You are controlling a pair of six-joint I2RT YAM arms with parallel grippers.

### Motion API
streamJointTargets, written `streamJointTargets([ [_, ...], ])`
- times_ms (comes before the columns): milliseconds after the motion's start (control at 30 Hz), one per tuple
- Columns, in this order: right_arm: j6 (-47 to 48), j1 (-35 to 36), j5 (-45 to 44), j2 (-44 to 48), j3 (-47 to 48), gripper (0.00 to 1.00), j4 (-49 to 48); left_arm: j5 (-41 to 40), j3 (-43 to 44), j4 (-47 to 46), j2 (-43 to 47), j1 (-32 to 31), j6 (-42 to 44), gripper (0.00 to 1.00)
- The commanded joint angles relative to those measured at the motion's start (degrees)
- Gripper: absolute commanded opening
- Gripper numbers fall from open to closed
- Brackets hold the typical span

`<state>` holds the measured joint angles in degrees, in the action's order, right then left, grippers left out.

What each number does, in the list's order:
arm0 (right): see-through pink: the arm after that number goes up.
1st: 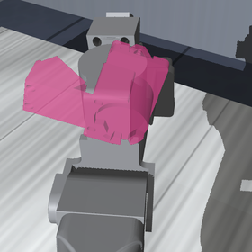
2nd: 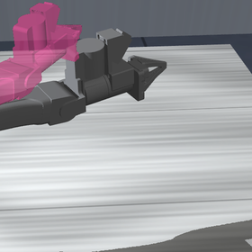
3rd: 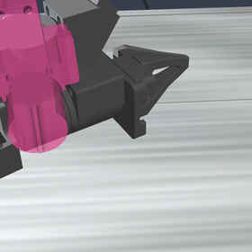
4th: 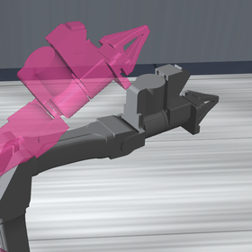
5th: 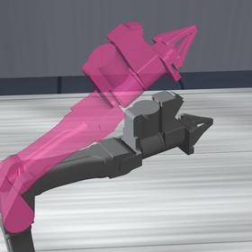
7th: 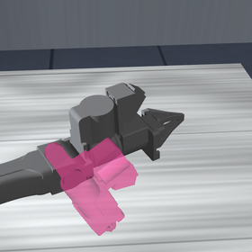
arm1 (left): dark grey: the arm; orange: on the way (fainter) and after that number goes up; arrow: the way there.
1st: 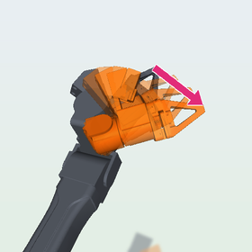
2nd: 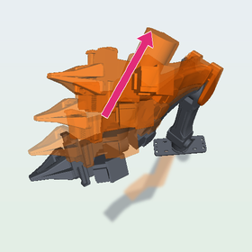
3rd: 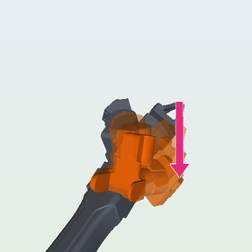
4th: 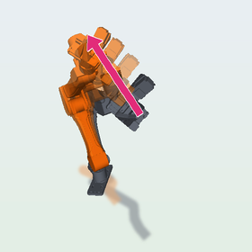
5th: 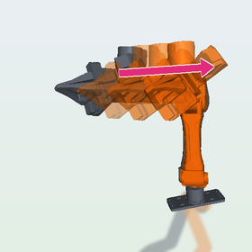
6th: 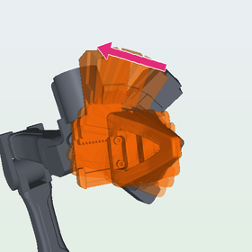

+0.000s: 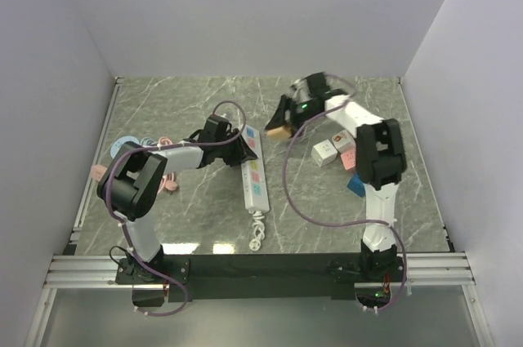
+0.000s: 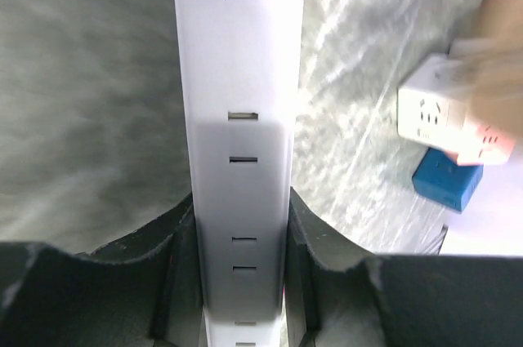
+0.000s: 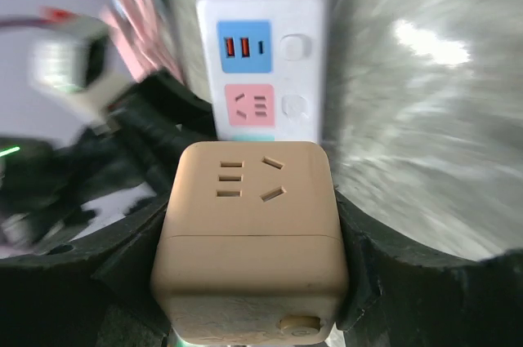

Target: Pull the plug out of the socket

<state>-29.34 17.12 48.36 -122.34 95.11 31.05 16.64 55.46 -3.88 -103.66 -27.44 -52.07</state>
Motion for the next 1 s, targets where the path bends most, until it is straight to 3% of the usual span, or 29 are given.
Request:
streamJointTargets([
  [0,2.71,-7.1,2.8,9.4,0.78,0.0,1.82,-7.68,-3.25,9.86,-2.16,2.04,0.83,0.0],
  [167,2.81,-8.6,-5.88,11.69,1.3,0.0,5.16,-7.24,-2.12,10.12,-1.99,2.04,1.01,0.01],
  [267,-0.09,-11.4,-19.84,11.69,2.88,0.0,6.65,-6.72,-1.32,10.56,-1.02,2.04,1.27,0.0],
  [300,-2.1,-12.11,-29.54,11.52,3.58,0.0,8.14,-6.54,-1.15,10.73,-0.41,2.04,1.27,0.0],
  [433,-6.51,-15.98,-41.55,7.14,8.32,0.0,11.92,-6.1,1.04,12.05,2.05,2.04,1.71,0.0],
  [567,-7.93,-19.67,-45.19,3.0,11.23,0.0,14.21,-7.15,4.29,14.42,8.62,2.48,2.59,0.01],
  [633,-7.4,-20.64,-45.72,0.1,13.86,0.11,15.7,-7.59,7.71,17.93,10.31,3.27,3.81,0.01],
  [800,-5.81,-20.82,-45.81,-2.72,13.62,0.2,17.65,-6.19,13.61,25.93,12.51,9.59,7.41,0.01],
  [900,-5.64,-20.82,-45.28,-2.64,11.77,0.34,17.29,-6.1,14.67,30.06,13.74,14.77,8.83,0.01],
  [967,-5.38,-20.82,-45.11,-2.37,11.15,0.48,17.47,-5.83,14.24,31.82,14.88,19.6,10.41,0.0],
])
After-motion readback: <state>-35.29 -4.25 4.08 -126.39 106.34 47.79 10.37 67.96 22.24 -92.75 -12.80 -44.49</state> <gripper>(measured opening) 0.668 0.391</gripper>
